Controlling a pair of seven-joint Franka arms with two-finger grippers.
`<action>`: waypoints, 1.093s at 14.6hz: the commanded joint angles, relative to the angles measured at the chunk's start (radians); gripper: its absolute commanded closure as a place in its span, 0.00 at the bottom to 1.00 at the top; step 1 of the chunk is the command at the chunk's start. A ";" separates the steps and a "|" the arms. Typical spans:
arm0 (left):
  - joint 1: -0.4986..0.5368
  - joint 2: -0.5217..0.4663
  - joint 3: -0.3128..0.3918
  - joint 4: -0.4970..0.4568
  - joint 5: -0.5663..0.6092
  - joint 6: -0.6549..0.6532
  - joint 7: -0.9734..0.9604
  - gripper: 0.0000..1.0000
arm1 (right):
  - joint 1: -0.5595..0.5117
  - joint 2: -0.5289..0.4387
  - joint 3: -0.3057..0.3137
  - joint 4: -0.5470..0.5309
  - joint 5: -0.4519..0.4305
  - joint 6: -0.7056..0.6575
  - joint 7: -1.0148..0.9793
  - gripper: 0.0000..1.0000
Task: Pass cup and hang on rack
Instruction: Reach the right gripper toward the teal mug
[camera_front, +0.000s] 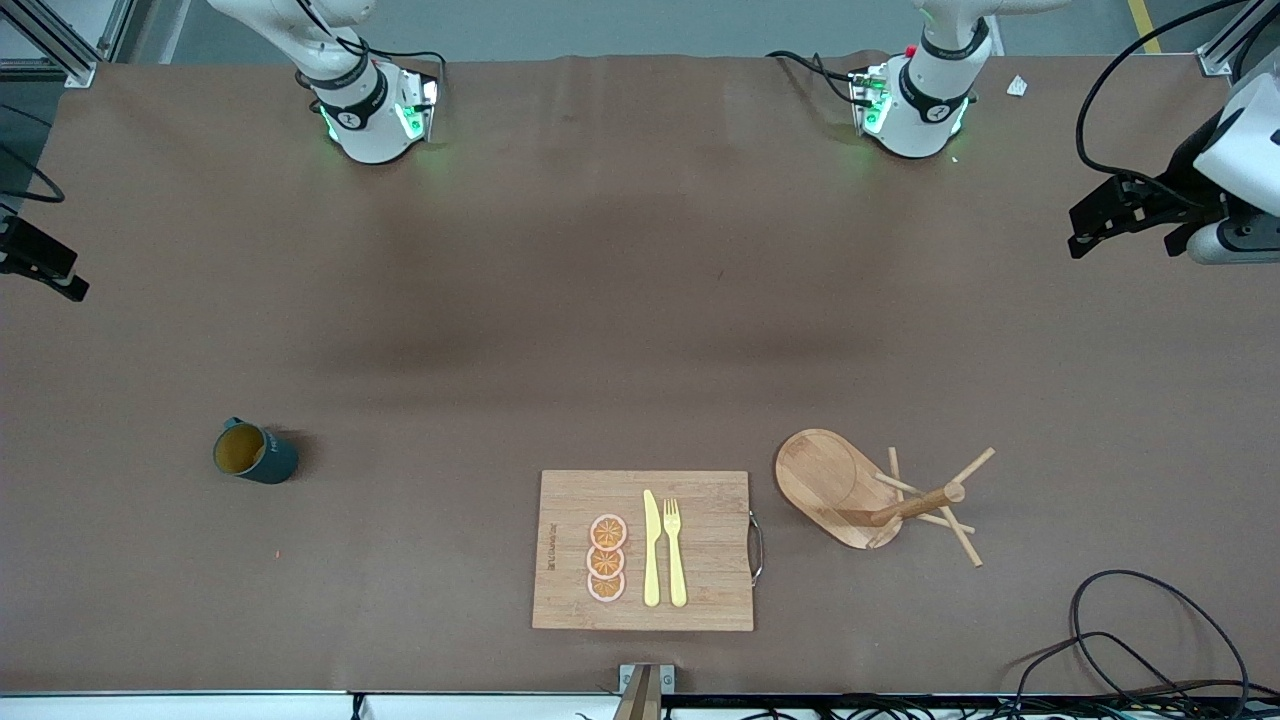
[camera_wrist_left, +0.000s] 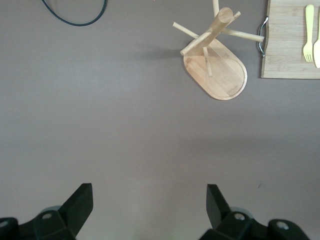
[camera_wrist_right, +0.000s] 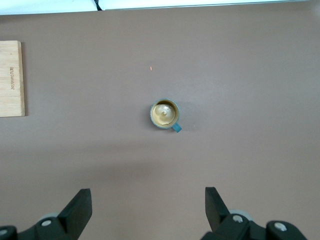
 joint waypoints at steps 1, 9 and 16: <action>0.004 -0.011 -0.005 0.009 0.016 -0.019 0.007 0.00 | -0.013 0.005 0.009 0.010 0.015 0.003 -0.010 0.00; 0.007 0.000 -0.003 0.031 0.016 -0.019 -0.006 0.00 | 0.046 0.256 0.015 0.006 0.021 0.183 -0.008 0.00; 0.009 0.011 -0.005 0.029 0.001 -0.037 0.001 0.00 | 0.016 0.516 0.009 -0.046 0.015 0.448 0.002 0.00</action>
